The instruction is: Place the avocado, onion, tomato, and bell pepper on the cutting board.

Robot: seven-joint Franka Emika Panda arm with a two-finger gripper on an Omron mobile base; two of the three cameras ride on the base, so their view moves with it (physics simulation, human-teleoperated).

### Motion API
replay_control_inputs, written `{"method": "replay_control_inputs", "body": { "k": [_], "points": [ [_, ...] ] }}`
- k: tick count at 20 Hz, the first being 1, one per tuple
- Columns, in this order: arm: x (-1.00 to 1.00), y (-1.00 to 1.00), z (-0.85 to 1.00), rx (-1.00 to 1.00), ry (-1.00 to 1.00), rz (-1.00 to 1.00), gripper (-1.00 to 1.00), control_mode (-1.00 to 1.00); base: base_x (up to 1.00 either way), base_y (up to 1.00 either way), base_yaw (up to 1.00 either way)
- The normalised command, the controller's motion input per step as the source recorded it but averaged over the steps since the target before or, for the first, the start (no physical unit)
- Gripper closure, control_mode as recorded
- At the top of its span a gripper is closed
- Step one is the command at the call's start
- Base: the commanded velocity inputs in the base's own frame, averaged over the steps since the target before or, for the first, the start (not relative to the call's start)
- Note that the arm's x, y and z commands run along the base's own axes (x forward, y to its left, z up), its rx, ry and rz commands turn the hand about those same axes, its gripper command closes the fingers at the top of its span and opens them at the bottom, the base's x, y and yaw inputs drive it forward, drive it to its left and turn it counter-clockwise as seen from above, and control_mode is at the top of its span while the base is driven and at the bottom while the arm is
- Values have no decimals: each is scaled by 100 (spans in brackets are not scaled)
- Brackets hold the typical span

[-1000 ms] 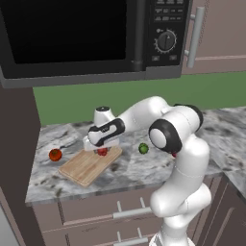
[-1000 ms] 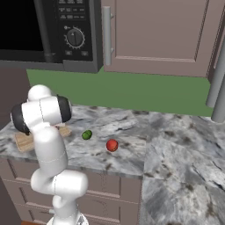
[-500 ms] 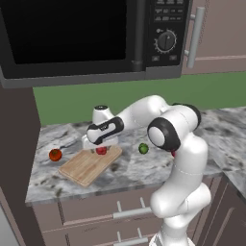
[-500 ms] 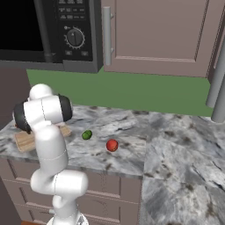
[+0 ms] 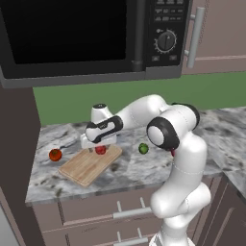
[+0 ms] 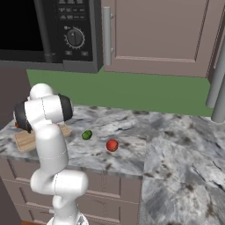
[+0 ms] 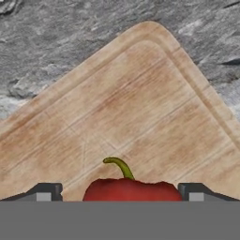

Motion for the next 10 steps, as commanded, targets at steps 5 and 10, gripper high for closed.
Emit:
{"method": "replay_control_inputs", "body": {
  "k": [5, 10],
  "points": [
    [-17, 0, 0, 0, -5, 0, -100, -100, 0, 0, 0],
    [-29, 0, 1, 0, -12, 0, -100, -100, 0, 0, 0]
  ]
}}
